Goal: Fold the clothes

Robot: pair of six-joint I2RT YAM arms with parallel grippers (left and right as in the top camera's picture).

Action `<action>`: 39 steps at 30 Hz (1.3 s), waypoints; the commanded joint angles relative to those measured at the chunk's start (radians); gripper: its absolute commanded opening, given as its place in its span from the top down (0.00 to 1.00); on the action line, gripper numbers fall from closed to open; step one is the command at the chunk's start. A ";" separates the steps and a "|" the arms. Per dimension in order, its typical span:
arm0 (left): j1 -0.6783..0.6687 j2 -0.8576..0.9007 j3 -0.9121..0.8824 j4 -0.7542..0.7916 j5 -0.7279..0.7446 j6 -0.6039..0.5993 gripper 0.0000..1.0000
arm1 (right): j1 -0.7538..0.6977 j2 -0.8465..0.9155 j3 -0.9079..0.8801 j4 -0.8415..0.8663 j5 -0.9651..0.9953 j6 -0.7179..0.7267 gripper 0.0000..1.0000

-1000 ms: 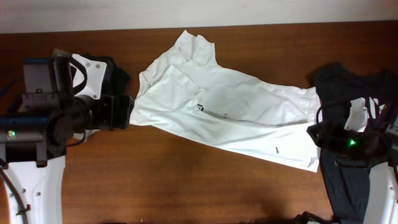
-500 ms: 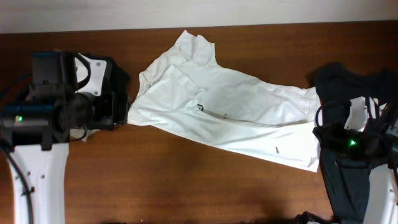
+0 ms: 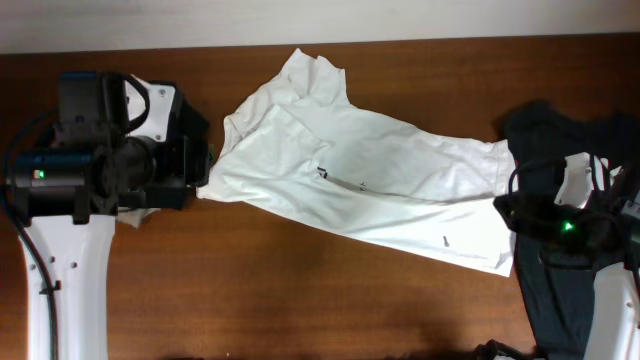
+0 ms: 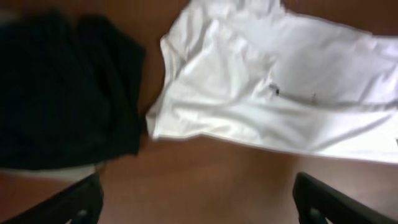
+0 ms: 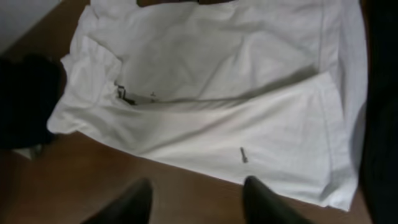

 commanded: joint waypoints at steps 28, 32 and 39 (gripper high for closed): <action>-0.040 0.804 0.002 0.128 -0.188 -0.012 0.25 | 0.002 0.156 0.016 -0.055 0.311 0.246 0.19; -0.040 0.858 0.002 0.128 -0.183 -0.020 0.79 | 0.002 0.252 0.016 -0.055 0.314 0.267 0.21; -0.003 0.858 0.008 -0.027 -0.188 -0.050 1.00 | 0.002 0.501 0.016 -0.078 0.359 0.277 0.25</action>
